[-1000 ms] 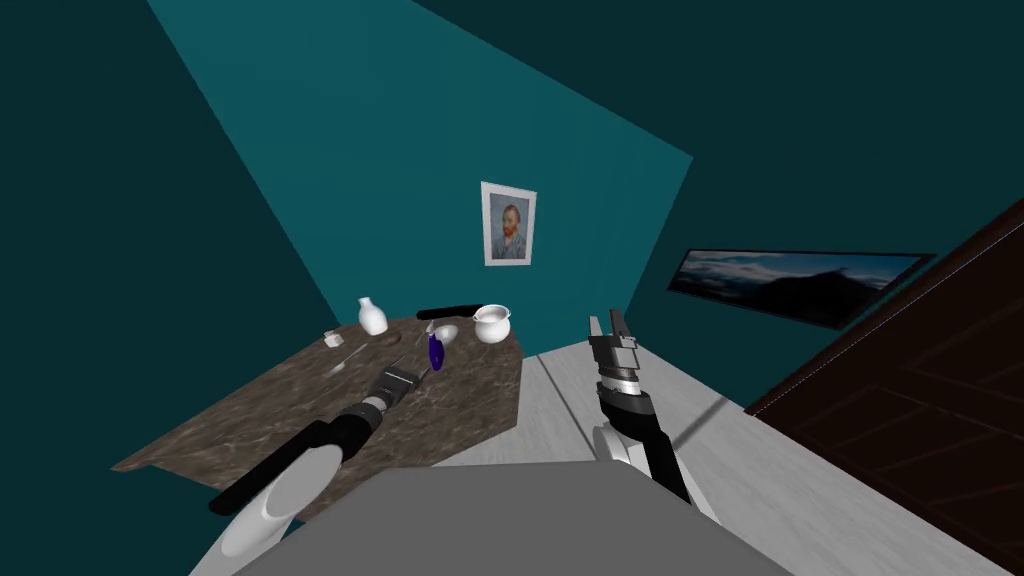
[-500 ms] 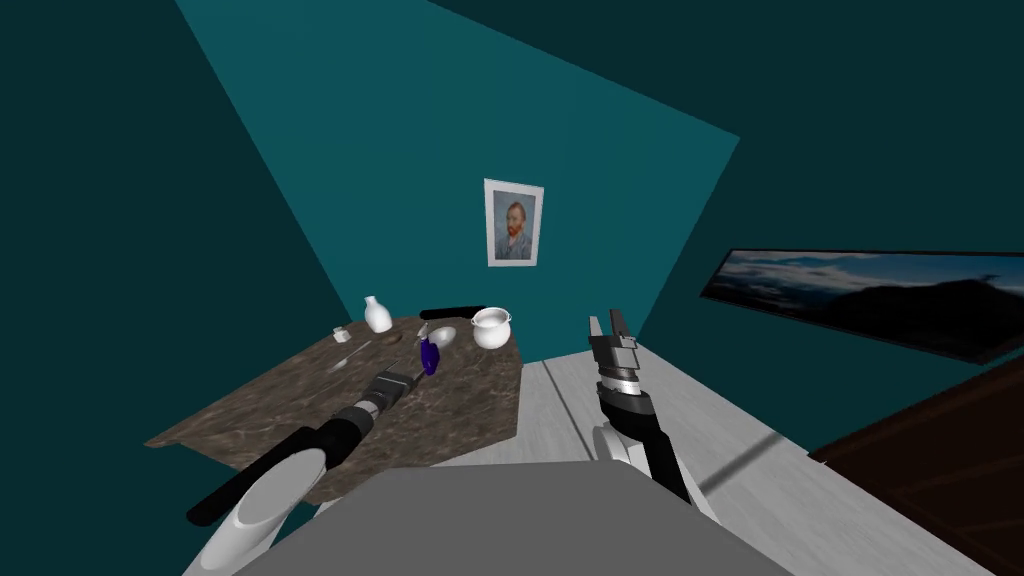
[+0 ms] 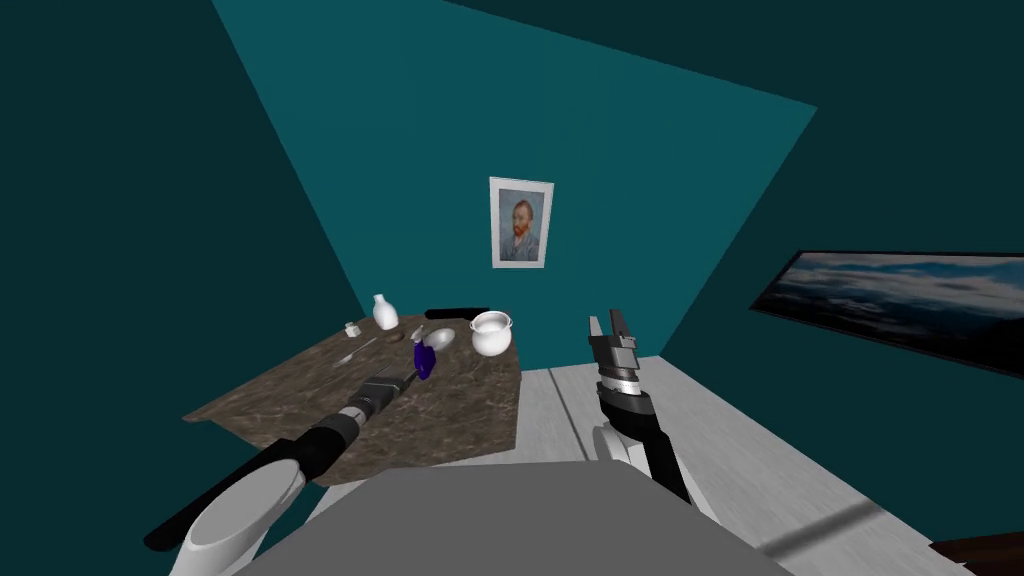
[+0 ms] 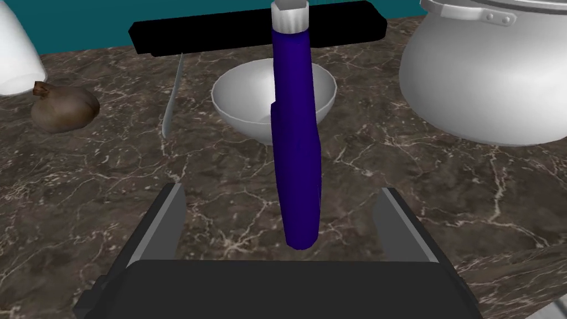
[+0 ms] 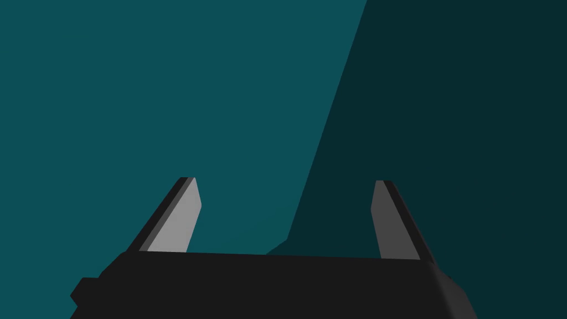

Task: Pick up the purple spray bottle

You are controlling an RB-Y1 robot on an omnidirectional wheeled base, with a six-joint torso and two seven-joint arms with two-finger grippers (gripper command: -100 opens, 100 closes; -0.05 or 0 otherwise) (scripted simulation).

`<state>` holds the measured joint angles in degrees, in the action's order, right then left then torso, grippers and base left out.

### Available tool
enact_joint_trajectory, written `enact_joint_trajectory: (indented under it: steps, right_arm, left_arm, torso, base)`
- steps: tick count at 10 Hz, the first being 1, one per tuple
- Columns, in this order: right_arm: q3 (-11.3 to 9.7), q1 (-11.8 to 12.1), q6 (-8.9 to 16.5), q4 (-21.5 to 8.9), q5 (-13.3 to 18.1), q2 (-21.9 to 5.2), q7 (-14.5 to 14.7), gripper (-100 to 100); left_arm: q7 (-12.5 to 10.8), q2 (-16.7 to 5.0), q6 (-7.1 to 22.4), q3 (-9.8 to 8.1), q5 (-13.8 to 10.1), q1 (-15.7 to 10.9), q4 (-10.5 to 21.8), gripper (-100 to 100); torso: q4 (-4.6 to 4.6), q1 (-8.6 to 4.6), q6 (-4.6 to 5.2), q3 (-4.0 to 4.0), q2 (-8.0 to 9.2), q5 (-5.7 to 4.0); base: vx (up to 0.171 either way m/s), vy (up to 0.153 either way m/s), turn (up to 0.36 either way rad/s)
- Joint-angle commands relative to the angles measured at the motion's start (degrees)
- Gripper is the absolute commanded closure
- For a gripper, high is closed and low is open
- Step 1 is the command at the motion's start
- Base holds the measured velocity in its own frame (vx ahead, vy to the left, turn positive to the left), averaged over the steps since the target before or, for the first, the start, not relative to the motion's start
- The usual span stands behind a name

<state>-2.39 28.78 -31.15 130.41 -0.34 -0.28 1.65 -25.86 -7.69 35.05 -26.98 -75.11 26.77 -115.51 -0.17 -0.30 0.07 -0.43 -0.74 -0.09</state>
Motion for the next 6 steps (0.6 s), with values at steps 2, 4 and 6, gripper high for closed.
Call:
enact_joint_trajectory:
  steps: [2, 4, 6]
  right_arm:
    - [0.00, 0.00, 0.00, 0.00, 0.00, 0.00, 0.00, 0]
    - [0.00, 0.00, 0.00, 0.00, 0.00, 0.00, 0.00, 0]
    - [0.00, -0.01, 0.00, 0.00, 0.00, -0.01, 0.00, 0]
  left_arm:
    - [-2.14, 1.09, 2.05, -3.38, -3.45, -0.75, 1.11, -100]
    - [-2.89, 1.60, 2.78, -5.02, -5.15, -1.04, 1.64, -100]
    - [-2.64, 1.41, 2.57, -4.53, -4.66, -0.96, 1.53, 0]
  torso:
    - [-0.01, 0.00, 0.01, -0.02, -0.03, 0.01]
    - [-0.01, 0.02, 0.01, -0.02, -0.02, 0.00]
    - [0.00, 0.28, 0.04, 0.03, 0.09, 0.05]
  base:
    - [0.141, -0.129, 0.168]
    - [0.142, -0.119, 0.137]
    - [0.047, -0.031, 0.010]
